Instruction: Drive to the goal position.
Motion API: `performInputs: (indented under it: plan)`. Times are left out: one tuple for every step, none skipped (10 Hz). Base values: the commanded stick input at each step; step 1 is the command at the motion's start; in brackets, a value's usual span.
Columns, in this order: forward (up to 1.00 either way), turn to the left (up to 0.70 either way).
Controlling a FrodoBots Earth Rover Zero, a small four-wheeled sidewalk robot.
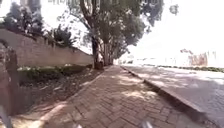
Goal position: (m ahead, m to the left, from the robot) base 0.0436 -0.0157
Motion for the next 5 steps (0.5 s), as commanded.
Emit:
performInputs:
  plan:
    - [0.00,0.00]
    - [0.00,0.00]
    - [0.00,0.00]
    - [0.00,0.00]
    - [0.00,0.00]
